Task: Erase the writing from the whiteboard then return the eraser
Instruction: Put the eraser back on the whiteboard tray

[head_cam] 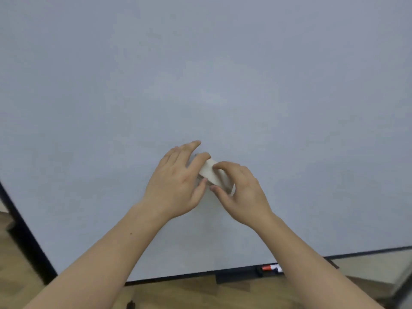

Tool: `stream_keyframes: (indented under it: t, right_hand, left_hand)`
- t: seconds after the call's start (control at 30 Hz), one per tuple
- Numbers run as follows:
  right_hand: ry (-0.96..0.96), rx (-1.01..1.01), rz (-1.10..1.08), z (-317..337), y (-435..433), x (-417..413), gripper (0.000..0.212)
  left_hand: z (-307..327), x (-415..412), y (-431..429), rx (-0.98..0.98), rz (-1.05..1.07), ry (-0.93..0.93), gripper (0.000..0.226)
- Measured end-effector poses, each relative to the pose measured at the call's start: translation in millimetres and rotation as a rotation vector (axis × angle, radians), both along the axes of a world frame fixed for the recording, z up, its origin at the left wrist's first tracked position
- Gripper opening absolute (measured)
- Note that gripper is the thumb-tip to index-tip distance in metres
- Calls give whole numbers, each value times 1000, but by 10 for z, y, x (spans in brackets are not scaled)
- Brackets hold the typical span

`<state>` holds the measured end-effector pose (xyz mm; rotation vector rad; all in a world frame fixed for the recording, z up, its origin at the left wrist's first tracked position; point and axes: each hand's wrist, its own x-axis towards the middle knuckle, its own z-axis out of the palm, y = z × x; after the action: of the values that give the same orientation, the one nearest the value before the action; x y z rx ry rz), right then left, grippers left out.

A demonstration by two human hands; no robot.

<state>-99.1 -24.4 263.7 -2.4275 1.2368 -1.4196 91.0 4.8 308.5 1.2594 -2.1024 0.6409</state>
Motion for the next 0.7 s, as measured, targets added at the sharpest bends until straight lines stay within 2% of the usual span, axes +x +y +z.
stream_keyframes:
  t: [0.23,0.47,0.7]
  right_hand:
    - [169,251,13,-574,246,-477,39]
    - [70,456,-79,-1381,264,-884,38]
    - [84,612,-111,-2127,155,-1038,33]
  left_hand:
    - [-983,-239,123,249,-124,162,30]
    - [-1869,-660,169,469,-41,402,24]
    - [-2644,-928,155,667,97,565,26]
